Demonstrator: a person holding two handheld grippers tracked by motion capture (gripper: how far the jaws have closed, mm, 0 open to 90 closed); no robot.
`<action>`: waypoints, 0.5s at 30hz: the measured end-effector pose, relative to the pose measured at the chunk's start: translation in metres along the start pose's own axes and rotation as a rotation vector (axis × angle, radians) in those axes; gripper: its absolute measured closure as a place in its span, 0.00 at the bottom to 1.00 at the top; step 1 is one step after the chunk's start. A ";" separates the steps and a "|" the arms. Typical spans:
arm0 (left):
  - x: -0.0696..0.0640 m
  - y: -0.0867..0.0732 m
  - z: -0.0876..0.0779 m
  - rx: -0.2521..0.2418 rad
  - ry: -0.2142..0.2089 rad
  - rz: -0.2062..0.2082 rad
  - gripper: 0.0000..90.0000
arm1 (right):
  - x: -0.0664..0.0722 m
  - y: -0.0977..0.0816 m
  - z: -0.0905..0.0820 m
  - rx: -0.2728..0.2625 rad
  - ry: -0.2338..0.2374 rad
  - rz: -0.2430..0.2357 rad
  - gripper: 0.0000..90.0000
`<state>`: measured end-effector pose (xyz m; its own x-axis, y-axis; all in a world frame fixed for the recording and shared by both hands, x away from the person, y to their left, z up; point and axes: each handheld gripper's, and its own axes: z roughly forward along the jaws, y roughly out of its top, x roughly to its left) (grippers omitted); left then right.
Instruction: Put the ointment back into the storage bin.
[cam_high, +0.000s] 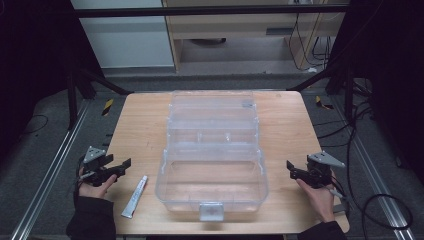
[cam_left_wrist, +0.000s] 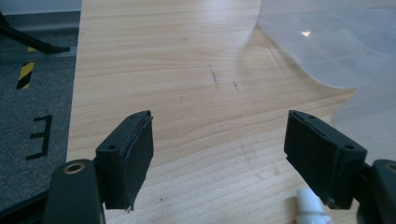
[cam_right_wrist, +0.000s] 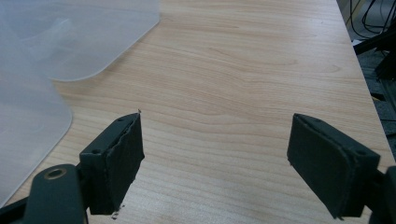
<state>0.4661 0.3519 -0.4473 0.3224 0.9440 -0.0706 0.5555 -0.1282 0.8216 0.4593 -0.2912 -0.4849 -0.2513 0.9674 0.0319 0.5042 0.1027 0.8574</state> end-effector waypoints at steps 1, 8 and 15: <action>-0.002 0.003 -0.005 0.008 -0.006 0.003 0.27 | 0.000 0.000 0.000 0.000 0.003 -0.004 0.21; -0.010 0.015 -0.027 0.026 -0.053 0.018 0.32 | 0.003 -0.002 -0.001 0.009 0.023 0.003 0.21; -0.017 0.019 -0.039 0.064 -0.073 0.057 0.36 | 0.006 -0.004 -0.002 0.020 0.028 -0.004 0.20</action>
<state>0.4412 0.3453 -0.4080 0.4085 0.9103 -0.0672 0.5815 -0.2028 0.7879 0.4541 -0.2864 -0.4868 -0.2764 0.9601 0.0431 0.5194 0.1114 0.8472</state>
